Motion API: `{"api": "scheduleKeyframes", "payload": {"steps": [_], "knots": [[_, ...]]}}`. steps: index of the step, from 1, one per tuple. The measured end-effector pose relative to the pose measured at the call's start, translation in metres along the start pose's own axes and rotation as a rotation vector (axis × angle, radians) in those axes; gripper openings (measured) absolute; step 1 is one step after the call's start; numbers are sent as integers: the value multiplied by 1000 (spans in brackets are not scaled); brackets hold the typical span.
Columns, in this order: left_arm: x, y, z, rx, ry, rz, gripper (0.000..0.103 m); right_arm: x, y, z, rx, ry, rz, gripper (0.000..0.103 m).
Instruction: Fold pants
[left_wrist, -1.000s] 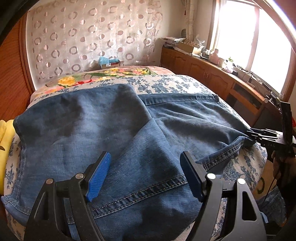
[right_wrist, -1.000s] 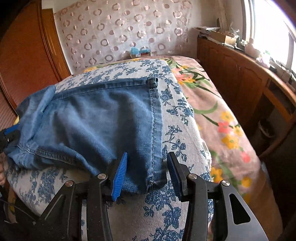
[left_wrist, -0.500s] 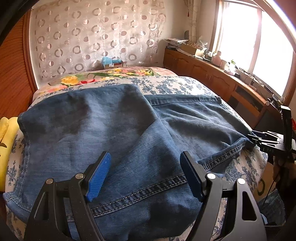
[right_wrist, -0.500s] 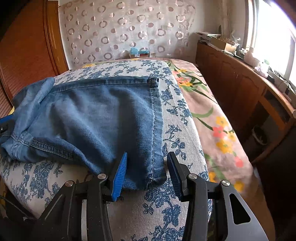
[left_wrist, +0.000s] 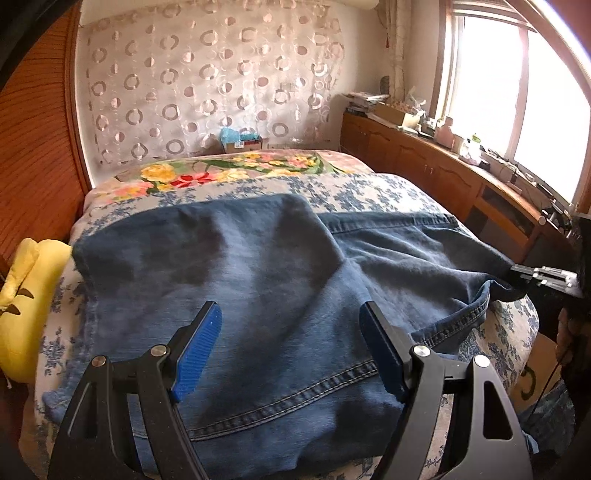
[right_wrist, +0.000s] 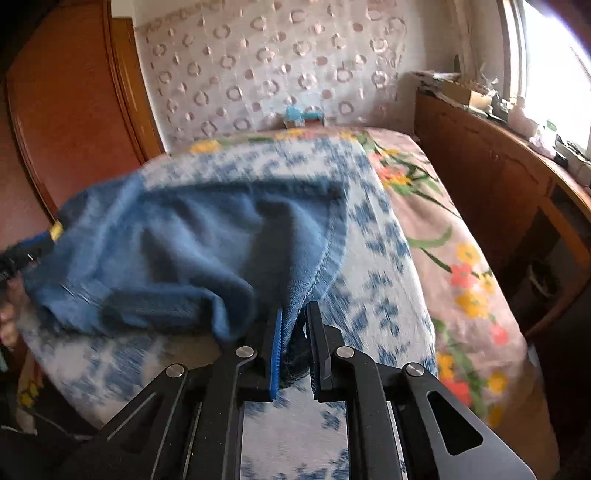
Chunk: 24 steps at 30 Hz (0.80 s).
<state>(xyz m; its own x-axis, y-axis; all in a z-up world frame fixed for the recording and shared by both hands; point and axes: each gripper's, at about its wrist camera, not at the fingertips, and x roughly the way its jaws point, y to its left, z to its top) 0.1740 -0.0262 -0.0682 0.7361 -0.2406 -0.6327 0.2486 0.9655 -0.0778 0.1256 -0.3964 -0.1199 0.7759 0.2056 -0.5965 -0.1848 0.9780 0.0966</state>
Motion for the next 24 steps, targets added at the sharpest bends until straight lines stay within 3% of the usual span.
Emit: {"api": "scheduleKeyframes", "payload": {"steps": [6, 13, 24], "knots": [[-17, 13, 0, -23, -40, 15, 78, -27, 27, 36, -53, -96, 80, 11], [-39, 36, -7, -62, -81, 35, 78, -51, 104, 93, -213, -213, 196, 11], [-63, 80, -22, -132, -111, 95, 78, -54, 221, 136, -406, -257, 420, 10]]}}
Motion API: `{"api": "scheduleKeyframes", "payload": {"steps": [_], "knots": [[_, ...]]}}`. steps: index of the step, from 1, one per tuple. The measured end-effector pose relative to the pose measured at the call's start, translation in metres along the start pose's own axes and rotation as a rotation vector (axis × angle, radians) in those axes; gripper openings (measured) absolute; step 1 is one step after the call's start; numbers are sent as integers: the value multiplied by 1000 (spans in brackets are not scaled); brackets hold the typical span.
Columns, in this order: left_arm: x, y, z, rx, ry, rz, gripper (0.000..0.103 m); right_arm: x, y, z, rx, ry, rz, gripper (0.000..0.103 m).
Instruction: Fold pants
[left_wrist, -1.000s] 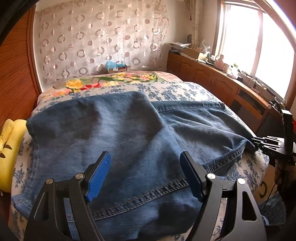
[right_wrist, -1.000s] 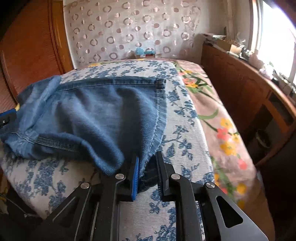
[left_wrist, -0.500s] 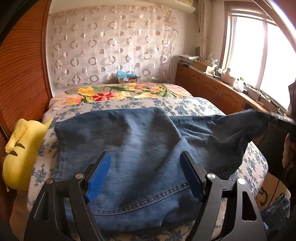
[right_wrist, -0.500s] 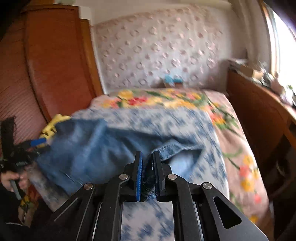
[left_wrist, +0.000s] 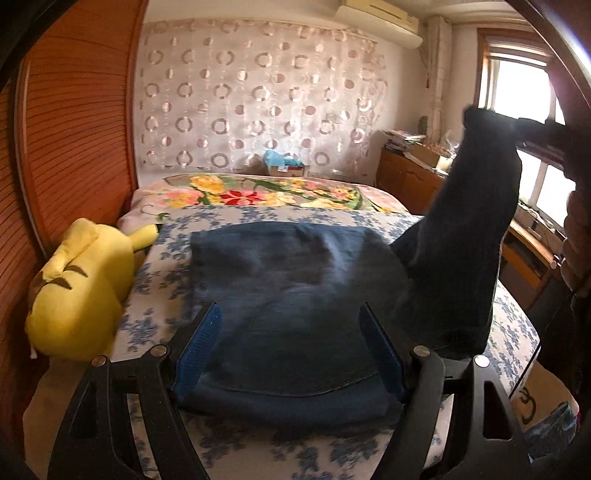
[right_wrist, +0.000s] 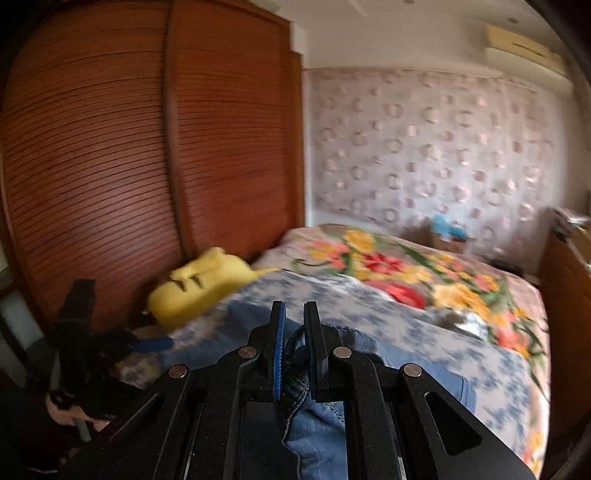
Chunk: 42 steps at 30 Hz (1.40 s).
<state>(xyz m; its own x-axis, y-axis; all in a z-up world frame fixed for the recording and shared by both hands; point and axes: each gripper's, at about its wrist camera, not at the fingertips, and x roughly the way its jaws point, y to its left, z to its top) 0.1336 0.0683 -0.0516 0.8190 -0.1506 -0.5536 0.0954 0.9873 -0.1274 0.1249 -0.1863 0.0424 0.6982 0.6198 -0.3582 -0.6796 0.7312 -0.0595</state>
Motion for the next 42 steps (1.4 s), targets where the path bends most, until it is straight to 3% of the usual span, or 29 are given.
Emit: {"api": "scheduleKeyframes", "payload": {"steps": [4, 6, 11, 18, 20, 26, 37, 38, 39, 40, 42], "knots": [[-2, 15, -4, -21, 0, 16, 78, 24, 18, 12, -31, 27, 76, 10], [-1, 20, -5, -29, 4, 22, 78, 39, 8, 12, -27, 63, 93, 10], [5, 26, -11, -42, 16, 20, 78, 55, -12, 12, 11, 101, 56, 21], [18, 23, -13, -35, 42, 7, 78, 60, 18, 9, 12, 138, -21, 35], [24, 21, -13, -32, 55, 5, 78, 63, 17, 2, 19, 165, -41, 43], [40, 19, -12, -16, 86, -1, 78, 76, 12, -12, 76, 243, -44, 47], [60, 12, -19, 9, 158, -26, 35, 88, 29, -22, 89, 368, -22, 47], [59, 10, -19, 10, 155, -29, 26, 90, 30, -22, 89, 378, -17, 45], [56, 10, -19, 6, 147, -37, 12, 93, 31, -21, 90, 386, -6, 34], [50, 10, -18, -8, 120, -38, 12, 94, 31, -20, 95, 392, 15, 3], [33, 10, -12, -29, 56, -49, 11, 96, 33, -12, 111, 395, 71, 4]]}}
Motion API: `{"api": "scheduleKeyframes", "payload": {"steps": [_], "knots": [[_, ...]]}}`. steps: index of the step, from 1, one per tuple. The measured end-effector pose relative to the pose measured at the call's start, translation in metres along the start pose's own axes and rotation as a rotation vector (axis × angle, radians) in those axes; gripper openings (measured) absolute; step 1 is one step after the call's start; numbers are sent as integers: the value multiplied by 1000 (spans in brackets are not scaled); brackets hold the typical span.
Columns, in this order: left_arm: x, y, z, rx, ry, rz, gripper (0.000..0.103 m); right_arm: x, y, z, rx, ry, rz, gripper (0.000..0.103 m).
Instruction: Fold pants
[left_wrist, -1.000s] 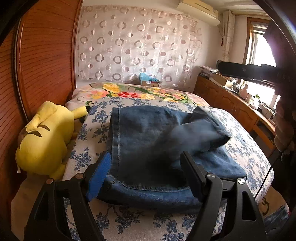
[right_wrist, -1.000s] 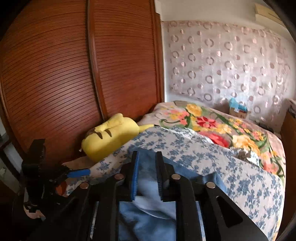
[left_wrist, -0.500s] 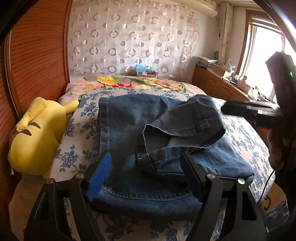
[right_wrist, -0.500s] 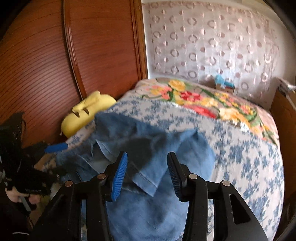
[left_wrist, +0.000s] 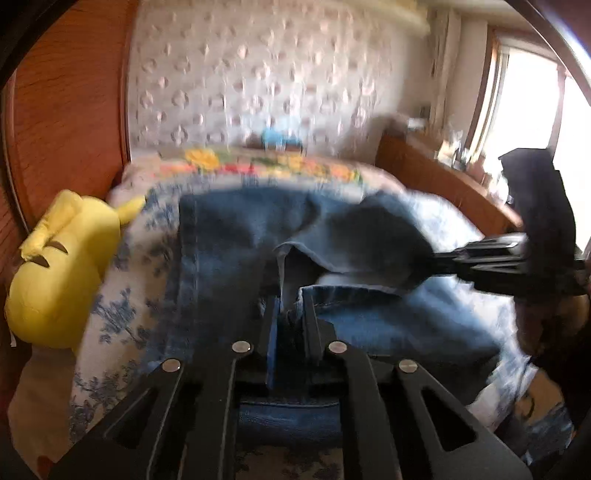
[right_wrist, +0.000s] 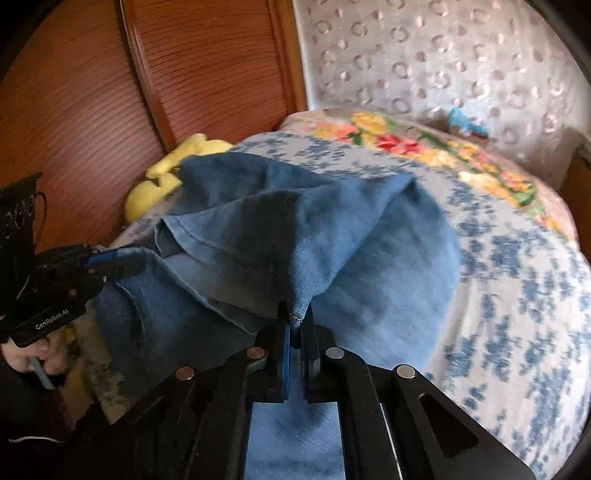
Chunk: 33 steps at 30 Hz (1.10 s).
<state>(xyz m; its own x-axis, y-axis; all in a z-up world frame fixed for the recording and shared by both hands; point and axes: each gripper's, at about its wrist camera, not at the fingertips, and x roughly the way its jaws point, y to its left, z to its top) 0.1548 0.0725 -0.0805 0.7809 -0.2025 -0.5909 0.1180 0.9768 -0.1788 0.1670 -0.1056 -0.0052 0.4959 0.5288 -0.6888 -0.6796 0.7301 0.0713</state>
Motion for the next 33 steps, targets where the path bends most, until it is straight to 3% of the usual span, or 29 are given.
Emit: {"api": "scheduleKeyframes", "payload": {"steps": [7, 11, 16, 22, 25, 29, 33], "knots": [[-47, -8, 13, 11, -89, -14, 11, -49, 46, 74, -116, -170, 16, 4], [-65, -5, 13, 10, -109, -10, 11, -60, 75, 113, -175, -216, 38, 4], [-70, 6, 4, -11, -94, 6, 11, -48, 106, 141, -235, -210, 52, 4], [-60, 20, -11, -44, -36, 30, 11, -1, 120, 160, -264, -157, 58, 4], [-52, 28, -16, -68, 0, 37, 17, 21, 123, 167, -258, -124, 49, 5], [-47, 31, -16, -65, 5, 49, 34, 24, 106, 173, -218, -126, 27, 38], [-41, 34, -13, -63, 5, 62, 41, 13, 81, 156, -168, -146, 11, 41]]}}
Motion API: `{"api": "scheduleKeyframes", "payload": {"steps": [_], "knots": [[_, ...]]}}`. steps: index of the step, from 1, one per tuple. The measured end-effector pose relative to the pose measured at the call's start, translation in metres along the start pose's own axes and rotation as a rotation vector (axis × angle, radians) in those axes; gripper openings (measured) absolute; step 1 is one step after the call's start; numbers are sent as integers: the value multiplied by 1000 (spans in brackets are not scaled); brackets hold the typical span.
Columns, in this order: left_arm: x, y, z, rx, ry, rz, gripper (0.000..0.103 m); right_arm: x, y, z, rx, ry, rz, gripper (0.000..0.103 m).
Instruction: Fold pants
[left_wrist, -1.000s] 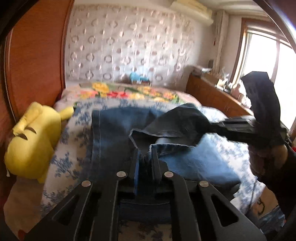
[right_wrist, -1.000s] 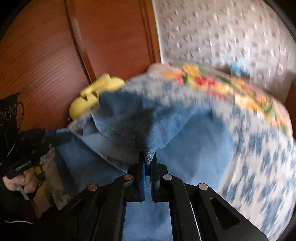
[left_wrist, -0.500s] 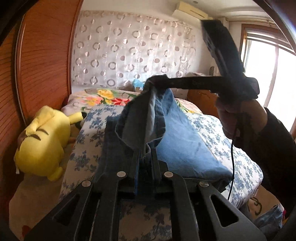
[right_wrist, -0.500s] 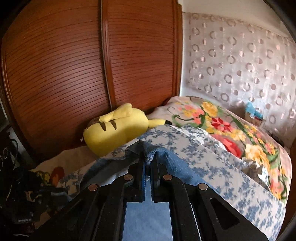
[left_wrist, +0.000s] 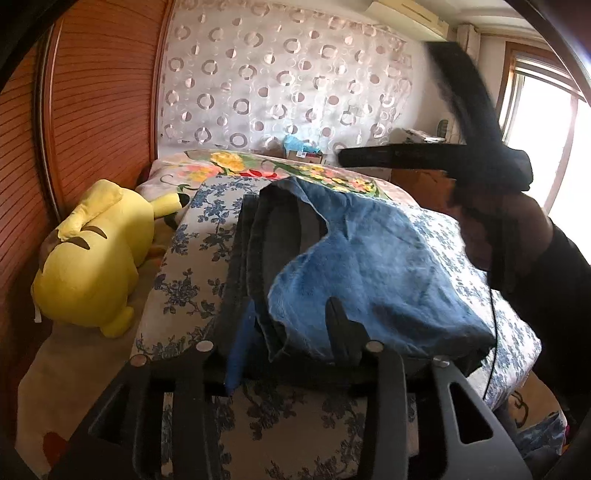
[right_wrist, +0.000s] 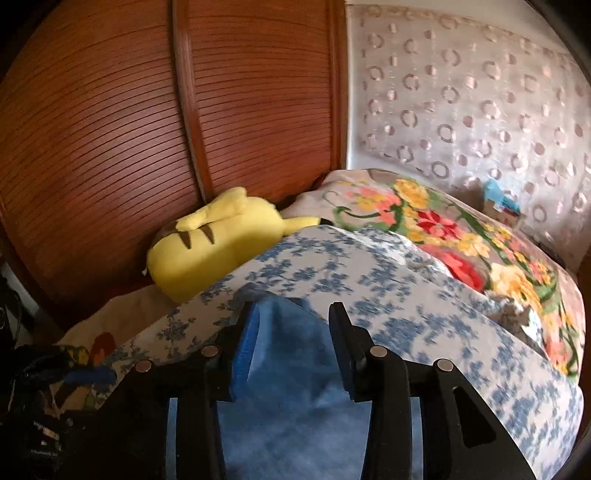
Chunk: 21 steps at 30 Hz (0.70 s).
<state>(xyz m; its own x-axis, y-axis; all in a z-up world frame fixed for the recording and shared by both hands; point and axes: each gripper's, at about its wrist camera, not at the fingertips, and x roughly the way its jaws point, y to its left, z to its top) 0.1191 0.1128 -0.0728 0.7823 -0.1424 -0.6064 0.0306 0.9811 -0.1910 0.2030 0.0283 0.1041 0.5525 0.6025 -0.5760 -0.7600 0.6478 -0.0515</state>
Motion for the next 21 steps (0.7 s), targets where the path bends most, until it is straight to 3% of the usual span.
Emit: {"api": "scheduleKeyframes", "payload": {"steps": [12, 15, 21], "knots": [[34, 2, 5, 28, 62, 51, 41, -61, -43, -86, 130, 56, -147, 41], [35, 9, 0, 13, 75, 60, 41, -64, -56, -107, 188, 84, -134, 48], [35, 12, -6, -2, 89, 71, 41, -64, -63, -118, 227, 116, -147, 50]]}}
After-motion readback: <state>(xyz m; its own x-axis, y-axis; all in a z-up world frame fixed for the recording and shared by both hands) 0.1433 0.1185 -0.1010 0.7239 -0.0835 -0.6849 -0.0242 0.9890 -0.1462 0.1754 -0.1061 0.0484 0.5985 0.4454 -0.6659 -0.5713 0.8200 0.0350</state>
